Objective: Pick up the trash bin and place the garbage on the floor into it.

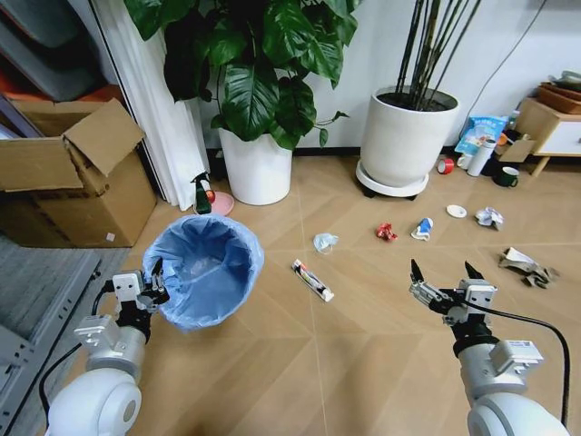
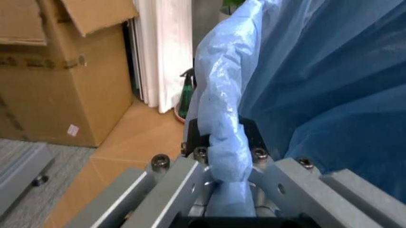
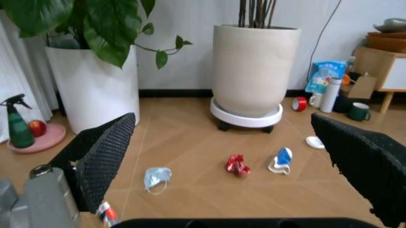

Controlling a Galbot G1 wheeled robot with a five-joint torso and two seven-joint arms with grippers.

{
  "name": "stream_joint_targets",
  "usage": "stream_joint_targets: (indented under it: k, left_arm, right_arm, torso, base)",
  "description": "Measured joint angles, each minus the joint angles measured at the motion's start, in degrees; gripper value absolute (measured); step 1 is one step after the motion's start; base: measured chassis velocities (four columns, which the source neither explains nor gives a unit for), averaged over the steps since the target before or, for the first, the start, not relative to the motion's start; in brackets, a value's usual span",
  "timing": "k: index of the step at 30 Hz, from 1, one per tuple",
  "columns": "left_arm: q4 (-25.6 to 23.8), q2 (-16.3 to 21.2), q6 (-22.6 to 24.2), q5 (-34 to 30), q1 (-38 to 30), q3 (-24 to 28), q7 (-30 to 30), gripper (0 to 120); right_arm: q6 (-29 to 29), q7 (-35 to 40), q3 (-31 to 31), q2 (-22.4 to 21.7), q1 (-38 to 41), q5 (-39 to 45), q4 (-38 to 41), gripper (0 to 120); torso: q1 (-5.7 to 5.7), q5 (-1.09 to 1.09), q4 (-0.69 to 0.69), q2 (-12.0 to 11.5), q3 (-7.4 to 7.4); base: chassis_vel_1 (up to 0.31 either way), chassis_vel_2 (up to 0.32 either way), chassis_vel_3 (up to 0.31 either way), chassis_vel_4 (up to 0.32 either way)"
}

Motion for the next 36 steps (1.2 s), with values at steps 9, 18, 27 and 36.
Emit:
stream_joint_targets:
  k: [9,18,27,36]
  left_arm:
    - [-0.1,-0.2,0.0,0.0,0.1,-0.1,-0.2,0]
    - [1.1,-0.1,0.3,-0.8,-0.5,0.2,-0.5,0]
    - [4.0,1.3,-0.6,-2.4,-1.5,-0.5,0.0,0]
    - [4.1,1.7,-0.7,-2.6,-1.6,-1.8,-1.3,0]
  right_arm:
    - [-0.2,0.2,0.0,-0.4,0.3,0.3,-0.6,100]
    - [-2.5,1.0,0.1,-8.3,5.6,7.8,-6.8,100]
    - [-2.0,-2.3,-4.5,-24.7,11.1,18.5,-18.0,100]
    - [-1.4,-11.6,-32.6,-35.1,33.4,22.6,-41.6,100]
  torso:
    - [0.0,0.03,-0.01,0.0,-0.01]
    - [0.01,0.02,-0.03,0.0,0.0]
    - [-0.01,-0.05,0.0,0.0,-0.02]
    - [0.0,0.0,0.01,0.0,-0.01]
  base:
    - [-0.169,0.269,0.159,-0.264]
    - [-0.09,0.127,0.08,-0.112]
    - [0.0,0.0,0.0,0.0]
    - [0.0,0.0,0.0,0.0]
